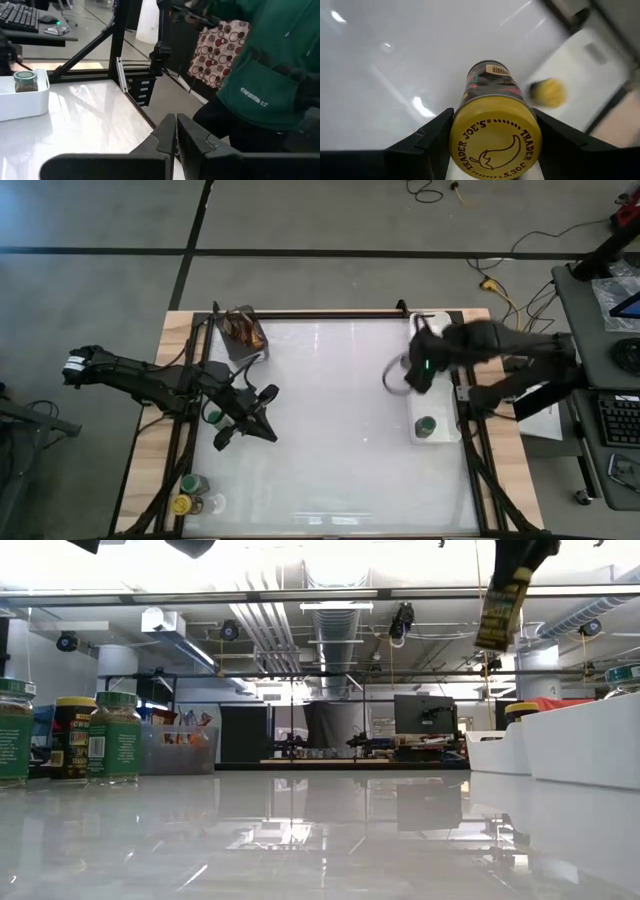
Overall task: Sort spices by type
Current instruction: Put the yellow seasoning bottle into the top white bin
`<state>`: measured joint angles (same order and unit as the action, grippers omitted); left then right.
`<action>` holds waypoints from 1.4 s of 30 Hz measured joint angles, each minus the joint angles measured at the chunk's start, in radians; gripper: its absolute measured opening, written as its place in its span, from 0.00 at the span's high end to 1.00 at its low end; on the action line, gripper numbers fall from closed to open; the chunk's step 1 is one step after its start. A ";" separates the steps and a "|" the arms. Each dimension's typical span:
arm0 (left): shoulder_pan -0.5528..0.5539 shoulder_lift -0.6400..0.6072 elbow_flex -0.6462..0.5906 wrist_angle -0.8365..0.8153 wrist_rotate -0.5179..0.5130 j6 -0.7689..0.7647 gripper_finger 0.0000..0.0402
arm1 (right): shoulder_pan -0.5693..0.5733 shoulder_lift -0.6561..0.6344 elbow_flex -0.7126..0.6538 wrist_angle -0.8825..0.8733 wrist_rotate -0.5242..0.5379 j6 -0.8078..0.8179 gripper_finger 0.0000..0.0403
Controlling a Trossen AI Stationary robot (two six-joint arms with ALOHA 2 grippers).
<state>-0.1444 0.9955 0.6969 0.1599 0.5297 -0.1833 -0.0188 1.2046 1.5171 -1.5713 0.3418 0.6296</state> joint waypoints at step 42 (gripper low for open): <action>0.001 0.021 0.000 0.093 -0.251 0.048 1.00 | -0.804 0.002 -0.403 0.152 -0.133 -1.357 0.46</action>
<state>-0.1436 1.0162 0.6968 0.2528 0.2790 -0.1355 -0.8227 1.2064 1.1138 -1.4194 0.2093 -0.7271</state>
